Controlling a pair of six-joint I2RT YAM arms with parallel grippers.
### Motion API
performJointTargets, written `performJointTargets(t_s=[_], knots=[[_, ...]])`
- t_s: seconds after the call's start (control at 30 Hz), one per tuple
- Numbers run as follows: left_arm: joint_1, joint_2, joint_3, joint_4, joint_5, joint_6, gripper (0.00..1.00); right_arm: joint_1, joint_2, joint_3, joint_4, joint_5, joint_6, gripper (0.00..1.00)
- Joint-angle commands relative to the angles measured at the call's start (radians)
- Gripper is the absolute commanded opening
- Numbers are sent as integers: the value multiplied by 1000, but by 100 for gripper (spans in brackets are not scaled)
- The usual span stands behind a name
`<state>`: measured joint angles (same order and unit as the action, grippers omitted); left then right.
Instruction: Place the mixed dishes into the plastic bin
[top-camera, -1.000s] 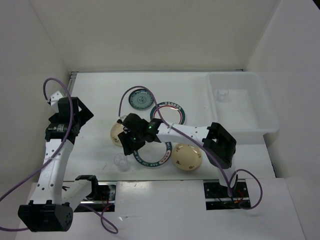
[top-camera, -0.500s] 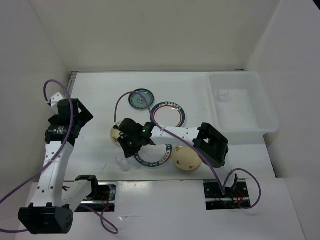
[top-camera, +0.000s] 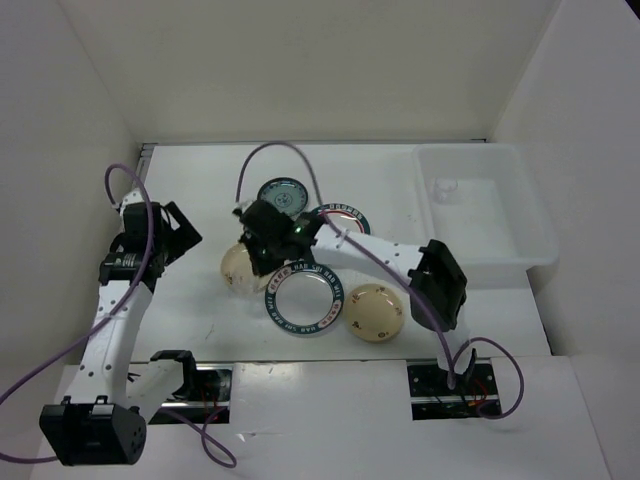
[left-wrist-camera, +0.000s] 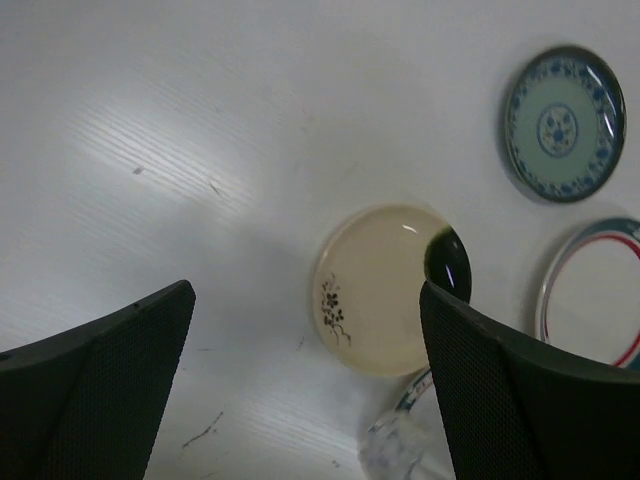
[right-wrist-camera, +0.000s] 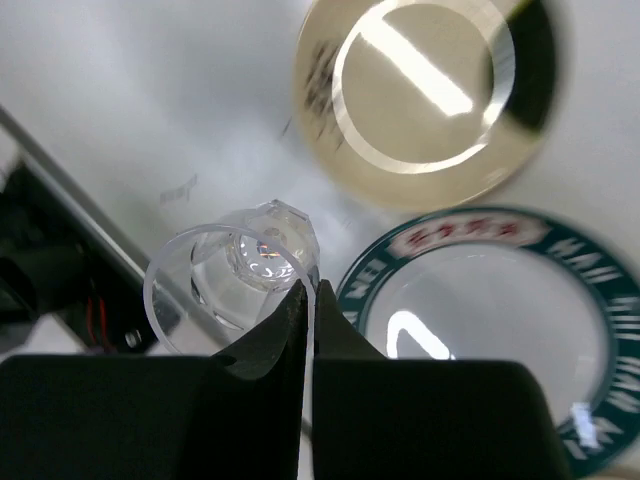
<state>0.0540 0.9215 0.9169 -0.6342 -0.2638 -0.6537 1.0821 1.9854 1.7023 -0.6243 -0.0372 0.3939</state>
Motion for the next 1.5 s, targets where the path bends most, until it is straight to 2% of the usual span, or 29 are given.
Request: performJointTargets(t_s=[0.0, 0.03, 0.1, 0.13, 0.23, 0.27, 0.47, 0.7, 1.1, 1.3, 1.47], knots=[[-3, 52, -42, 115, 251, 23, 100, -152, -140, 154, -51, 102, -10, 0], [-3, 72, -55, 128, 273, 23, 100, -241, -154, 175, -64, 102, -10, 0], [-13, 120, -55, 163, 329, 23, 100, -339, -164, 224, -87, 112, -10, 0], [-23, 131, -64, 174, 343, 14, 100, -437, -165, 224, -98, 121, -10, 0], [-52, 157, -73, 223, 383, 3, 100, -583, -174, 250, -98, 132, -10, 0], [-62, 166, -85, 243, 383, 3, 100, -667, -174, 260, -98, 132, -10, 0], [-120, 186, -119, 277, 412, -6, 100, -907, -160, 228, -58, 167, -1, 0], [-161, 177, -119, 266, 413, -15, 100, -1022, -93, 189, -37, 256, 8, 0], [-161, 195, -119, 266, 403, -6, 100, -1238, -128, 109, -15, 315, 8, 0], [-161, 195, -110, 257, 403, -6, 100, -1239, -71, 97, -25, 358, -1, 0], [-161, 195, -110, 257, 394, -6, 100, -1239, -22, 109, -25, 316, -1, 0]])
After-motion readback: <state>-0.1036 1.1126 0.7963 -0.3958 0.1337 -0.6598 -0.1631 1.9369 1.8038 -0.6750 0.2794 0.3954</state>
